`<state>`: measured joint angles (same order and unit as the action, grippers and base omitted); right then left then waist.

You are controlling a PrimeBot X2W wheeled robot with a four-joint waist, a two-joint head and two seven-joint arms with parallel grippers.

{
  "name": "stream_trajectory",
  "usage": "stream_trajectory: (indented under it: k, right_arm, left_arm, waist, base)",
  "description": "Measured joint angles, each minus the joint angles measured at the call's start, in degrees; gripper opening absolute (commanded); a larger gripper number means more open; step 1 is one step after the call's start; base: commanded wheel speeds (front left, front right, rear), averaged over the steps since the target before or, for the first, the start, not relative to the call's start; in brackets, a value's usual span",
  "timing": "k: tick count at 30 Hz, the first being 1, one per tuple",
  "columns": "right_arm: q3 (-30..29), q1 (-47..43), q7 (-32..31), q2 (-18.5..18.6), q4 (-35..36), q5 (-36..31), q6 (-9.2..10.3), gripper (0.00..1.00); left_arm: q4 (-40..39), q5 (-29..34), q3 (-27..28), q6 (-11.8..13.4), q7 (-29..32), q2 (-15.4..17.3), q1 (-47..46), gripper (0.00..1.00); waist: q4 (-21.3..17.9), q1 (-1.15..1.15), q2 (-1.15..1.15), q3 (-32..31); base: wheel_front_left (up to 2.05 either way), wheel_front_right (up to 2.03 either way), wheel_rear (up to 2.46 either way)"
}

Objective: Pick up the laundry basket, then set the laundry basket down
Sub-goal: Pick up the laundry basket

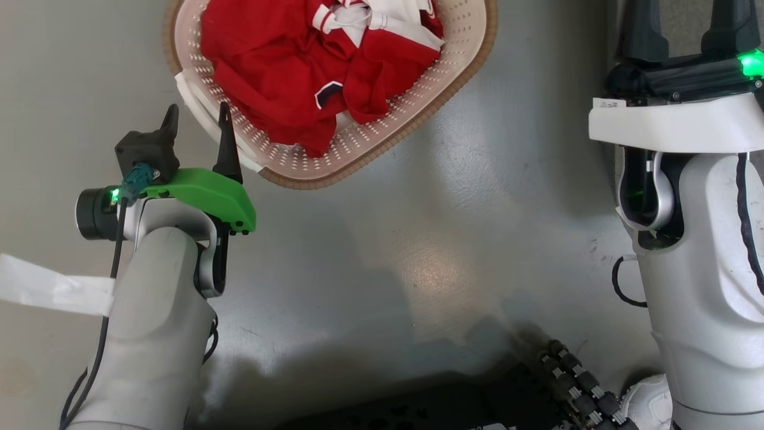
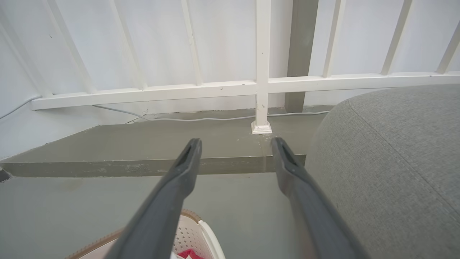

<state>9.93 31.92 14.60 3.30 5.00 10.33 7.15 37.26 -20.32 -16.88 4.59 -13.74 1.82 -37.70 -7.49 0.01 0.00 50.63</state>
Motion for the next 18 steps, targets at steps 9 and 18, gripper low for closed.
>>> stream_trajectory:
  k: [9,18]
  right_arm:
    - [-0.02,0.5,0.0,-0.01,-0.04,0.24,0.0,1.0]
    - [0.01,0.83,0.0,-0.01,-0.15,0.24,0.0,1.0]
  left_arm:
    - [4.23,-0.7,-0.08,0.0,-0.18,0.0,-1.66,1.0]
    - [7.01,-2.21,-0.22,0.21,-0.21,-0.34,-3.9,0.29]
  waist:
    - [-0.59,0.0,0.0,0.96]
    - [-0.81,-0.01,0.0,1.34]
  base:
    - [0.0,0.0,0.0]
    - [0.0,0.0,0.0]
